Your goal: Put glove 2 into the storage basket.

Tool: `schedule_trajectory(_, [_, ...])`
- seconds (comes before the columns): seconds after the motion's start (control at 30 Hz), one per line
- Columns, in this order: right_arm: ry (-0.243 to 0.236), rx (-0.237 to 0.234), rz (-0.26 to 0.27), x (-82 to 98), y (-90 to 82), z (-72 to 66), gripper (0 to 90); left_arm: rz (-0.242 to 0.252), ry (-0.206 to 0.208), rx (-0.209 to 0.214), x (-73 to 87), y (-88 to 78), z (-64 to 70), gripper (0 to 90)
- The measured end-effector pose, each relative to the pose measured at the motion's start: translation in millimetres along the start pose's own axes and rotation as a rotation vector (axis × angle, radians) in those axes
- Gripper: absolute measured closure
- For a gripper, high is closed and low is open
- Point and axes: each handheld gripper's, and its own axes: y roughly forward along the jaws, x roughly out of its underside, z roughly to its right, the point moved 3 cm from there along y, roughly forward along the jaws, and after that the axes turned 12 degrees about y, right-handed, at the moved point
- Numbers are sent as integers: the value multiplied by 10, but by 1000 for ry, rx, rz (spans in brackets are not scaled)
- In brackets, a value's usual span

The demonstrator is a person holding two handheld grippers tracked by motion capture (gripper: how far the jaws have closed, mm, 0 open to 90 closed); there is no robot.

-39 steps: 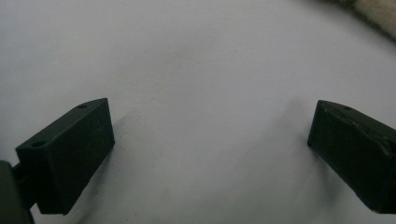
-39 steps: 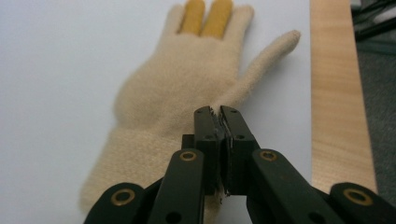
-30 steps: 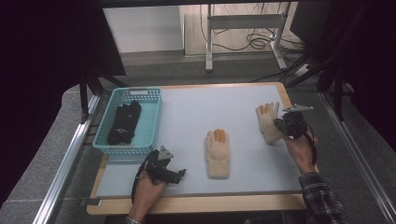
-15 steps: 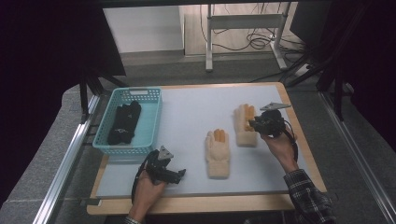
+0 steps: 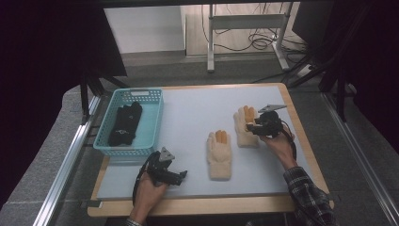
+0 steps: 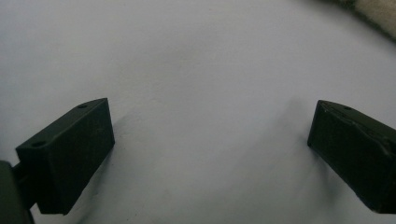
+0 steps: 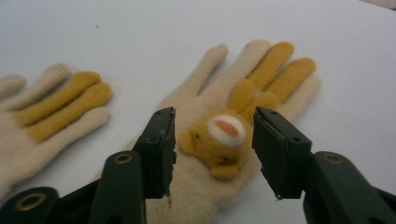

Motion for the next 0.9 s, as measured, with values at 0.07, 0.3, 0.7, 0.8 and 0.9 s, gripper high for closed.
schedule_trajectory(0.07, [-32,3,-15,9,65,9,437,0,0,0,0,0,0,8])
schedule_trajectory(0.3, [-125,28,-65,87,272,68,411,0,0,0,0,0,0,8])
schedule_trajectory(0.7, [-51,31,-63,82,207,18,581,0,0,0,0,0,0,7])
schedule_trajectory(0.8, [-48,27,-43,62,132,-13,580,0,0,0,0,0,0,8])
schedule_trajectory(0.9, [-45,29,-26,30,44,-49,580,0,-1,0,0,0,0,7])
